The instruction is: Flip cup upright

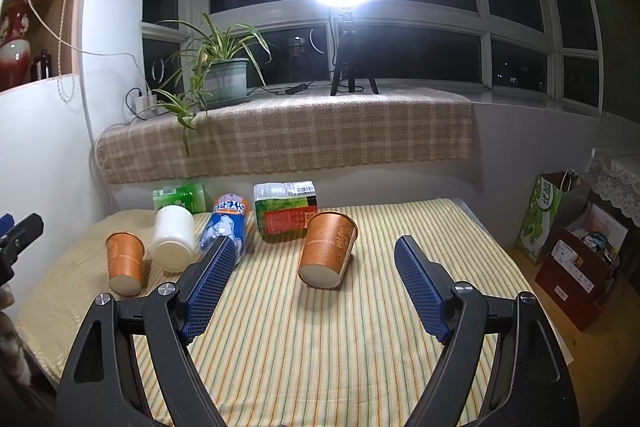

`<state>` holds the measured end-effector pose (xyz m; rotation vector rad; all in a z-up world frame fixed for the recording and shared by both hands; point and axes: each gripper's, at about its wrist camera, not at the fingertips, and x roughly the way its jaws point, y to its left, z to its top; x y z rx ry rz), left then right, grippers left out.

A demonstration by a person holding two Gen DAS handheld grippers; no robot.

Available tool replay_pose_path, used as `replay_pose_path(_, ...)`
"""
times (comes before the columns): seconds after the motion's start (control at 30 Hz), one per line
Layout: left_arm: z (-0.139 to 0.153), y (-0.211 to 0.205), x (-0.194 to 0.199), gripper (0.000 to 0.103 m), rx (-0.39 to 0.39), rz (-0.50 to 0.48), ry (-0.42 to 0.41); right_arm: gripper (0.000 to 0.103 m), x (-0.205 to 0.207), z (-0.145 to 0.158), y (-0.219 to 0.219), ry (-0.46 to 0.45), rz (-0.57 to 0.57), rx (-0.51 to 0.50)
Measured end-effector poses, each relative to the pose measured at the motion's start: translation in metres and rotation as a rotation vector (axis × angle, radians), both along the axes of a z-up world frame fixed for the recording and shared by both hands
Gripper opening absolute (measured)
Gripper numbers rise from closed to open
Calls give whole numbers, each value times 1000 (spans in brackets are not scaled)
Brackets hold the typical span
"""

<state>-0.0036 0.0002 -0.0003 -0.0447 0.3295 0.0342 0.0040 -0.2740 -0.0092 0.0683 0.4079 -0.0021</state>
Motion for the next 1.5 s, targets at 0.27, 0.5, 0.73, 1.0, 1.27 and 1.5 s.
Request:
replay_pose_path(0.27, 0, 0, 2, 103, -1, -4, 1, 82, 2, 0, 1, 7, 6, -6)
replay_pose_path(0.5, 0, -1, 3, 103, -2, -4, 2, 82, 1, 0, 0, 9, 3, -1)
replay_pose_path(0.73, 0, -2, 3, 103, -1, -4, 3, 82, 0, -1, -1, 11, 4, 1)
replay_pose_path(1.0, -4, -6, 4, 103, 0, -11, 5, 82, -1, -4, -2, 14, 0, 1)
replay_pose_path(1.27, -4, -7, 4, 103, 1, -15, 6, 82, 2, -5, -4, 20, -5, 3)
replay_pose_path(1.5, -8, -17, 5, 103, 4, -45, 13, 82, 4, -6, -6, 30, -11, 9)
